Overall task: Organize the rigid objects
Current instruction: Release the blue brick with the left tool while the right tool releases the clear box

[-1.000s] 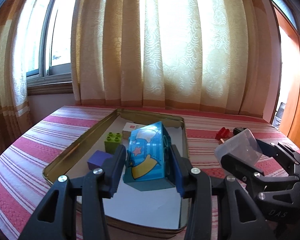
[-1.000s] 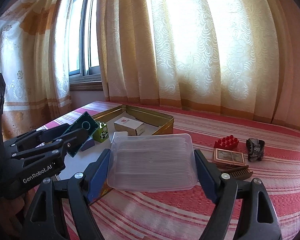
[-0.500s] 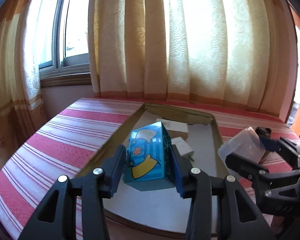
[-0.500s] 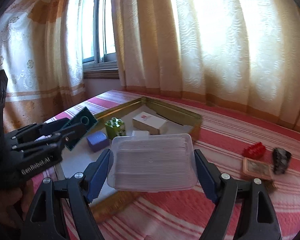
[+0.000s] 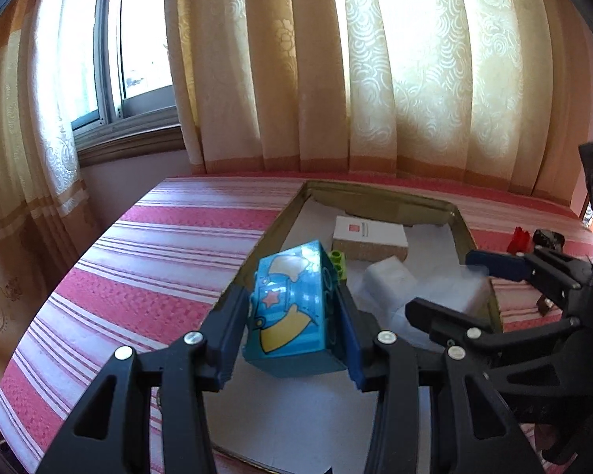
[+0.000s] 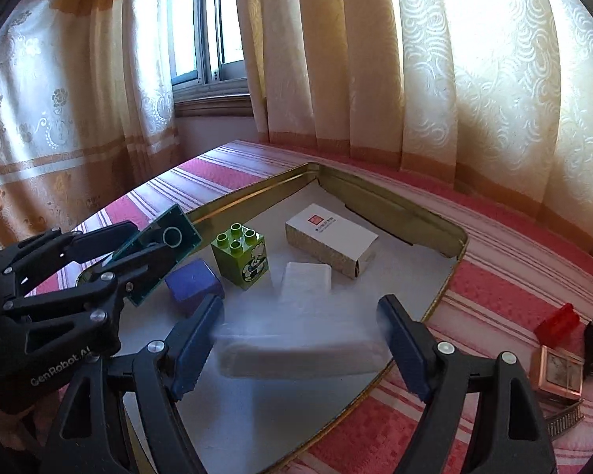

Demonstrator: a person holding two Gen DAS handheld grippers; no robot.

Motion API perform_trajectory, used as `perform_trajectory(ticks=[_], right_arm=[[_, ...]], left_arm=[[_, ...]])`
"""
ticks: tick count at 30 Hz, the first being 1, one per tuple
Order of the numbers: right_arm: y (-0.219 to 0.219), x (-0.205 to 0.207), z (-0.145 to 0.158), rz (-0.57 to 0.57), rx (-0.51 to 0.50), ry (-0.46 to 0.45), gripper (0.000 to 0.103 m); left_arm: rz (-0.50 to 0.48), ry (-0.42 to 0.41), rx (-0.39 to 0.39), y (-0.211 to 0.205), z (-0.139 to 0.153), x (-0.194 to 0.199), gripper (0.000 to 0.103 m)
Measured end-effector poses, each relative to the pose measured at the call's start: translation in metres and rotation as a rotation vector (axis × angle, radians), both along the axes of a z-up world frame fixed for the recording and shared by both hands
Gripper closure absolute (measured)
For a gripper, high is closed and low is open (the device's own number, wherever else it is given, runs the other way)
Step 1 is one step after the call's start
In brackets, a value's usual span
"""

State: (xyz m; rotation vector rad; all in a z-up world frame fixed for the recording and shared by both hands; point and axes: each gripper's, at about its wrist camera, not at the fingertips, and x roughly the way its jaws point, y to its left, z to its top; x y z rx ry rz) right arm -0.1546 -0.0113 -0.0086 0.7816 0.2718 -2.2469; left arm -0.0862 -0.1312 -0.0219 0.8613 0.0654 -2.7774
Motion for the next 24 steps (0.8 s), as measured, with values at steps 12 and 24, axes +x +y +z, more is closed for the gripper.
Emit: perform_trajectory(ticks=[12,24], right_arm=[[0.033,0.005,0.009,-0.047,-0.054,0.011,0.01],[0.146,-0.009,-0.008,-0.289,0.023,0.015,0.009]], left_arm=[[0.045,0.045,0.003,0.004,0.011,0.013,0.005],[-0.139,0.052,0.001,0.104,0.013,-0.002,0.001]])
